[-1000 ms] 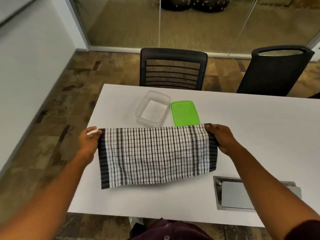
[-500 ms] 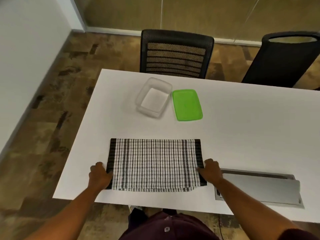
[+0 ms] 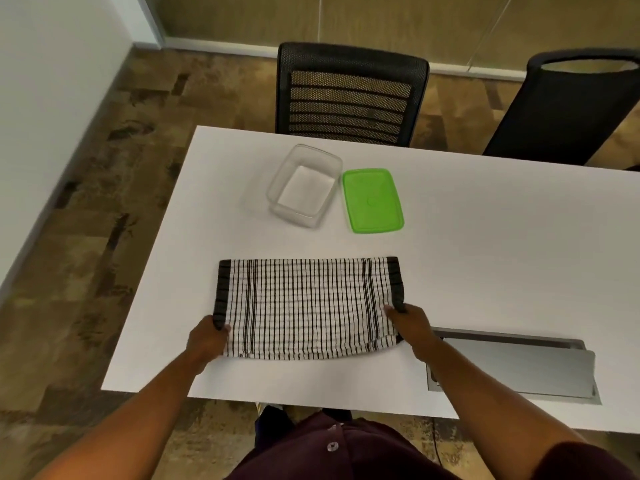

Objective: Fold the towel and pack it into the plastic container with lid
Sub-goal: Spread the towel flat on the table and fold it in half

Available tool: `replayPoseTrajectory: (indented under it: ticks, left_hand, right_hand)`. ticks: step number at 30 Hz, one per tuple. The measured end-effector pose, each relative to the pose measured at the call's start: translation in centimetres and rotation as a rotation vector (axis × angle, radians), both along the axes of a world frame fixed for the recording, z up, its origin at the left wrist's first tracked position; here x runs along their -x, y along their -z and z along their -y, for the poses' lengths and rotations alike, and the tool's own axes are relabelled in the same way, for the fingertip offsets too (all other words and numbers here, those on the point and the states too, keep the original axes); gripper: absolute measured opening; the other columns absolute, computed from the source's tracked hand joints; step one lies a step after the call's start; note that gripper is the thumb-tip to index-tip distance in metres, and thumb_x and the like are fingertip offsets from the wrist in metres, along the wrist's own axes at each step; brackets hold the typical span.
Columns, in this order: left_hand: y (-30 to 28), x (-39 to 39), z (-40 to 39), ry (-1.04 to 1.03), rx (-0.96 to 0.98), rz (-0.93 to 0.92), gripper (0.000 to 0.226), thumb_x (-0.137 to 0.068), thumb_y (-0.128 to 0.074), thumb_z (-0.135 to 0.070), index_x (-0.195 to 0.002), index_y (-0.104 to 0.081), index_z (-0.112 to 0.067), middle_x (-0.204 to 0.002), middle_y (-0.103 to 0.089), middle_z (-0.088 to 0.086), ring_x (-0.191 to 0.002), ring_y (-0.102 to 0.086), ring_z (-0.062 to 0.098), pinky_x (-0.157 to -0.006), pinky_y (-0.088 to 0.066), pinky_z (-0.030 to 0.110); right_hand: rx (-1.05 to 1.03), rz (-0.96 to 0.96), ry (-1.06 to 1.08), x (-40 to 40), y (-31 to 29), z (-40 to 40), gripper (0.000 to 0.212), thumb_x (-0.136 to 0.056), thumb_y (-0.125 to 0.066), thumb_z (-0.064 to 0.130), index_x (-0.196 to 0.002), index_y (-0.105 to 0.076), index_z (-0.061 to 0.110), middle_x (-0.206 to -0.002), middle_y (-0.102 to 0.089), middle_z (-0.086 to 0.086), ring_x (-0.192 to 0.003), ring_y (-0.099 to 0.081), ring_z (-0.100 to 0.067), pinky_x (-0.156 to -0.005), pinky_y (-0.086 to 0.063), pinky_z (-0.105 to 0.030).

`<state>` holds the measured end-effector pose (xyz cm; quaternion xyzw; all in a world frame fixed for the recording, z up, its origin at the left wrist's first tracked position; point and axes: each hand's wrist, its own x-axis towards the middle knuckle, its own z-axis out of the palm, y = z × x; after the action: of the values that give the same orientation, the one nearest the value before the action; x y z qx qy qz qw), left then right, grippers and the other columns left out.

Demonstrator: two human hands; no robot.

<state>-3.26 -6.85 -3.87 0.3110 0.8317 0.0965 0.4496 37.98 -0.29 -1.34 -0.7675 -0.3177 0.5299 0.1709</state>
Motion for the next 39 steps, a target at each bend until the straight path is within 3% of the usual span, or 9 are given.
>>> replayPoseTrajectory:
  ticks: [4, 8, 11, 15, 19, 23, 30, 35, 39]
  left_hand:
    - [0.0, 1.2, -0.9, -0.139, -0.1, 0.152, 0.043, -0.101, -0.052, -0.026, -0.139, -0.041, -0.009, -0.129, -0.058, 0.013, -0.111, -0.059, 0.029, -0.094, -0.052, 0.043]
    - [0.5, 1.5, 0.3, -0.16, -0.07, 0.276, 0.039, -0.099, -0.057, -0.023, -0.132, -0.039, -0.014, -0.114, -0.061, 0.006, -0.091, -0.06, 0.017, -0.07, -0.05, 0.029]
    - [1.3, 1.9, 1.5, -0.235, -0.097, 0.233, 0.025, -0.097, -0.062, -0.017, -0.117, -0.048, -0.015, -0.113, -0.06, 0.01, -0.098, -0.062, 0.028, -0.071, -0.056, 0.037]
    - [1.4, 2.4, 2.0, -0.229, -0.106, 0.024, 0.02, -0.087, -0.075, -0.018, -0.083, -0.057, -0.01, -0.088, -0.067, 0.015, -0.075, -0.062, 0.028, -0.084, -0.059, 0.051]
    - [1.0, 2.4, 1.9, -0.13, -0.044, -0.066, 0.03, -0.089, -0.072, -0.025, -0.073, -0.063, -0.001, -0.078, -0.068, 0.018, -0.073, -0.061, 0.028, -0.085, -0.057, 0.049]
    - [0.4, 2.4, 1.6, -0.213, -0.009, -0.012, 0.028, -0.091, -0.07, -0.021, -0.078, -0.068, 0.004, -0.081, -0.072, 0.021, -0.079, -0.07, 0.036, -0.081, -0.061, 0.047]
    - [-0.8, 3.5, 2.8, -0.445, -0.094, 0.172, 0.009, -0.088, -0.073, -0.004, -0.083, -0.07, 0.002, -0.083, -0.074, 0.022, -0.07, -0.073, 0.028, -0.051, -0.061, 0.027]
    - [0.3, 3.2, 4.6, -0.401, -0.049, 0.103, 0.015, -0.088, -0.069, 0.002, -0.077, -0.069, -0.008, -0.089, -0.071, 0.018, -0.076, -0.071, 0.03, -0.054, -0.062, 0.027]
    - [0.8, 2.8, 4.2, -0.338, -0.049, -0.001, 0.021, -0.089, -0.067, -0.001, -0.073, -0.068, -0.015, -0.083, -0.072, 0.013, -0.074, -0.073, 0.032, -0.078, -0.062, 0.044]
  right_hand:
    - [-0.087, -0.051, 0.047, -0.8, -0.8, -0.7, 0.022, -0.102, -0.06, 0.029, -0.116, -0.065, 0.013, -0.108, -0.072, -0.014, -0.092, -0.069, -0.029, -0.076, -0.061, -0.04]
    - [0.083, -0.192, 0.04, -1.7, -0.5, -0.2, 0.038, -0.092, -0.071, 0.001, -0.123, -0.055, 0.015, -0.099, -0.075, -0.017, -0.075, -0.072, -0.024, -0.061, -0.063, -0.034]
    - [0.051, -0.066, 0.083, -1.9, 0.1, 0.4, 0.034, -0.088, -0.066, -0.013, -0.118, -0.058, 0.003, -0.085, -0.072, -0.023, -0.064, -0.066, -0.027, -0.073, -0.064, -0.045]
    - [-0.003, 0.08, 0.045, -2.1, 0.7, 1.3, 0.01, -0.09, -0.071, 0.006, -0.097, -0.063, 0.003, -0.083, -0.075, -0.023, -0.067, -0.066, -0.032, -0.072, -0.057, -0.045]
    - [-0.075, 0.323, -0.148, -2.4, 0.9, 1.3, 0.025, -0.088, -0.075, 0.034, -0.075, -0.065, 0.015, -0.077, -0.071, -0.002, -0.082, -0.066, -0.026, -0.075, -0.049, -0.035]
    - [-0.1, 0.379, -0.148, -2.4, 0.8, 0.7, 0.025, -0.086, -0.076, 0.031, -0.069, -0.067, 0.015, -0.073, -0.071, -0.001, -0.076, -0.065, -0.022, -0.069, -0.048, -0.031]
    - [-0.07, 0.033, 0.184, -3.6, 0.8, 1.9, 0.016, -0.087, -0.078, 0.014, -0.082, -0.074, 0.0, -0.078, -0.076, -0.02, -0.065, -0.07, -0.024, -0.059, -0.059, -0.032]
    - [-0.001, 0.107, 0.1, -4.3, 1.7, 4.0, 0.019, -0.085, -0.082, 0.019, -0.076, -0.077, 0.003, -0.072, -0.077, -0.015, -0.058, -0.07, -0.018, -0.062, -0.061, -0.029]
    - [-0.006, 0.177, 0.047, -3.7, 1.9, 4.0, 0.023, -0.086, -0.081, 0.025, -0.072, -0.077, 0.008, -0.064, -0.076, -0.005, -0.051, -0.066, -0.008, -0.052, -0.052, -0.017]
